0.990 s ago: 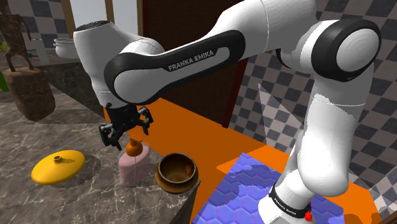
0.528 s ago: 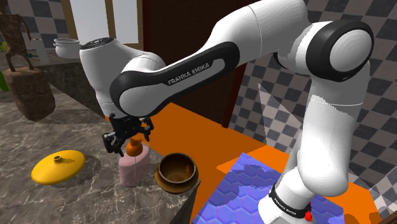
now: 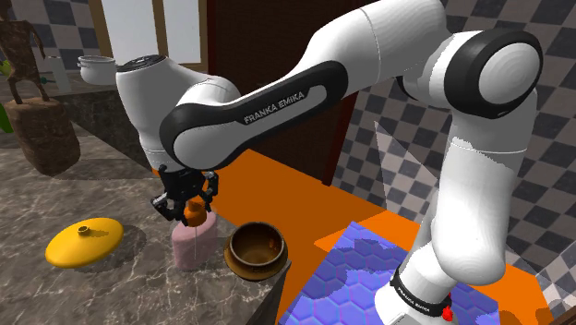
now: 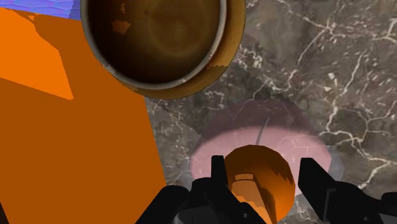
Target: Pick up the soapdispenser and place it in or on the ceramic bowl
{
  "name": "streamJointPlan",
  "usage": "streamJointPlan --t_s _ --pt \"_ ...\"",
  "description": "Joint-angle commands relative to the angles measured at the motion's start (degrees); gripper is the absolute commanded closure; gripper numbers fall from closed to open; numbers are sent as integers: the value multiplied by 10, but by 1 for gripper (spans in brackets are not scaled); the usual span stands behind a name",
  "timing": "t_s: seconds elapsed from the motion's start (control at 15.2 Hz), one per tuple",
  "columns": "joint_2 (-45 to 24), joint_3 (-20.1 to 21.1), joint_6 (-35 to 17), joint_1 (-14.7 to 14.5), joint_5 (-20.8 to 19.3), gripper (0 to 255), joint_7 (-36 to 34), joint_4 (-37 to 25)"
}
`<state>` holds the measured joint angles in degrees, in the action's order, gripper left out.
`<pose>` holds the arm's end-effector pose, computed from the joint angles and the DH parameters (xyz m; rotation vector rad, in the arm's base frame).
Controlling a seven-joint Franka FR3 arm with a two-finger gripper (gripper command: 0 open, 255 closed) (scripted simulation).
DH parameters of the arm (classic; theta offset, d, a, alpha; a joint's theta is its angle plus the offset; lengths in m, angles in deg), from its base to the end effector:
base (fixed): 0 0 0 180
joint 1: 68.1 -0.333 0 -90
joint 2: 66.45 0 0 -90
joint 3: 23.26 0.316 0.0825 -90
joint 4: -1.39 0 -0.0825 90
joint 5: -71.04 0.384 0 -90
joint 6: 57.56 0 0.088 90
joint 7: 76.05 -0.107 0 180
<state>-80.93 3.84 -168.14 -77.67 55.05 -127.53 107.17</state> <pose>0.5017 0.3315 0.3917 2.9399 -0.2163 -0.0003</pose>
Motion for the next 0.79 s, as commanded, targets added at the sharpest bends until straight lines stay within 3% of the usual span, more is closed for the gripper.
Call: streamJointPlan --t_s 0.0,0.46,0.73 --pt "-1 0 0 0 0 255 0 1" --pt "-1 0 0 0 0 255 0 1" --pt "11 2 26 1 8 255 8 -17"
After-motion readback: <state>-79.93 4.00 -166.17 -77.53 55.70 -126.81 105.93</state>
